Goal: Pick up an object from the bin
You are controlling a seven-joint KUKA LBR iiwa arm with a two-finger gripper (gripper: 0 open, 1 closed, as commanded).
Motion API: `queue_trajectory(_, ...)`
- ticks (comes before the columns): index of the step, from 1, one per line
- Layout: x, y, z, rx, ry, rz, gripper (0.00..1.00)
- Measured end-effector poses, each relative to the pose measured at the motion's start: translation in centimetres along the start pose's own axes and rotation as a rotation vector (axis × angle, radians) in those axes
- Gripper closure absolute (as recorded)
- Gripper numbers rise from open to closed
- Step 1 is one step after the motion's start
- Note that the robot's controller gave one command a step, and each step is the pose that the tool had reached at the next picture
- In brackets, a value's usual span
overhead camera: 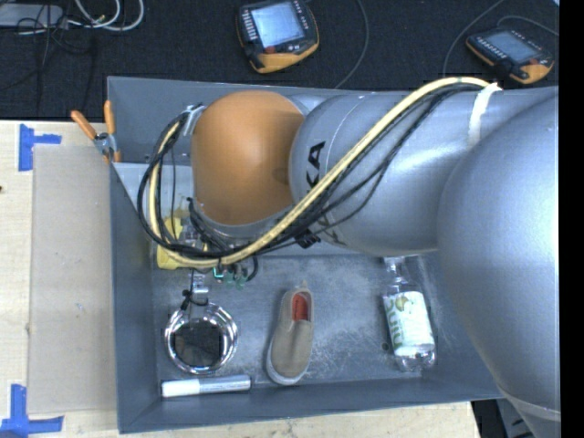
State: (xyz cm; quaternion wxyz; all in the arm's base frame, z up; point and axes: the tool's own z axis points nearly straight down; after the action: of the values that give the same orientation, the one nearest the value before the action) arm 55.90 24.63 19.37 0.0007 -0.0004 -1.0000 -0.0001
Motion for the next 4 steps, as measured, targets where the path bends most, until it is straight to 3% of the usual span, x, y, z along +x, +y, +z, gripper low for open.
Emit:
queue_trajectory(1, 2.2, -1.1, 8.9, 0.004, 0.010, 0.121, 0.00)
queue_trajectory(2, 3.3, -0.7, 12.6, 0.006, 0.016, 0.030, 0.00)
queue_trajectory(3, 7.4, -4.7, 9.3, 0.007, 0.016, 0.106, 0.00)
queue_trajectory(4, 3.1, -3.0, 8.8, 0.005, 0.013, 0.112, 0.00)
